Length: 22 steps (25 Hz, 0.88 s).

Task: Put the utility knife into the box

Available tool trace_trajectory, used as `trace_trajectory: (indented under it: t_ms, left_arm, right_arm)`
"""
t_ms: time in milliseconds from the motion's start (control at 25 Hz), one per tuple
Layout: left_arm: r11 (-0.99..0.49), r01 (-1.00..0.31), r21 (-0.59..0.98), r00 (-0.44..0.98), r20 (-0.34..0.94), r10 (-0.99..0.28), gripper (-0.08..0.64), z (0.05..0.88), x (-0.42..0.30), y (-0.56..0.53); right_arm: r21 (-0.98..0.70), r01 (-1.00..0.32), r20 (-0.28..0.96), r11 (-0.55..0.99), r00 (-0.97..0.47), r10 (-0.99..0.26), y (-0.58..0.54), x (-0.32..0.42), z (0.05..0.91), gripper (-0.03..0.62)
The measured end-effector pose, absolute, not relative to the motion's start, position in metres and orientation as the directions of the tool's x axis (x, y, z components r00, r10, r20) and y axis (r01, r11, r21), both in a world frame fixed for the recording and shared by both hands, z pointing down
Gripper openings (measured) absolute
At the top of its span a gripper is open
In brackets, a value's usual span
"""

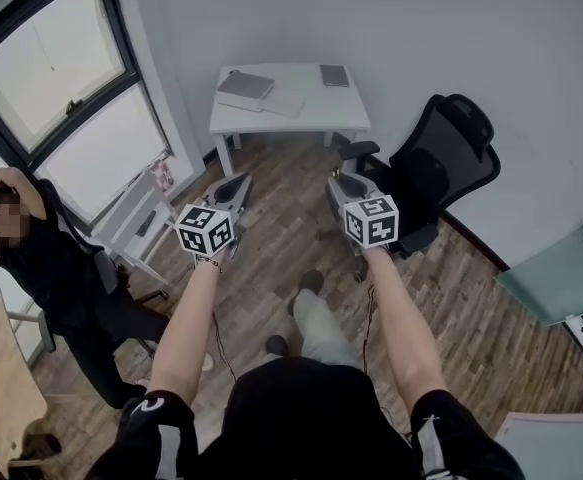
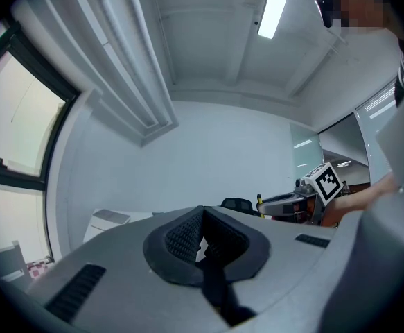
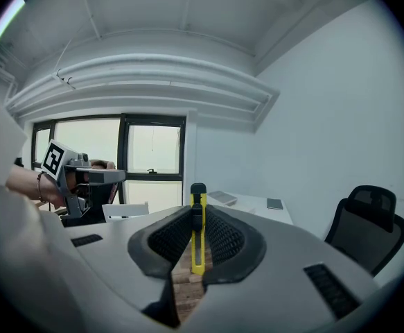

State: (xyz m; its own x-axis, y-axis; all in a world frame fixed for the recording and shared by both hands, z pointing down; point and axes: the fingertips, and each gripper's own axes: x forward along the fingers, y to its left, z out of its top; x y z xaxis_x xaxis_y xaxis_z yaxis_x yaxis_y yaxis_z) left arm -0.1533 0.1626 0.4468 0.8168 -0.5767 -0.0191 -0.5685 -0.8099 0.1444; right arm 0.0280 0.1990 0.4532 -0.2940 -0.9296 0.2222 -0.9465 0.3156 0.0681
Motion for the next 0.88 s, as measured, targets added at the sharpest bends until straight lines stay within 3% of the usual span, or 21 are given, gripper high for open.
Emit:
trace_trajectory:
  t_ms: [880]
  left_arm:
    - [-0.813,-0.56,0.158,0.828,0.083,-0.554,0.025,0.492,-0.113,-0.006]
  right_arm:
    - [-0.003,-0.94,0.251,0.342,-0.332,-0.91,0.023,0.053,0.504,0.072]
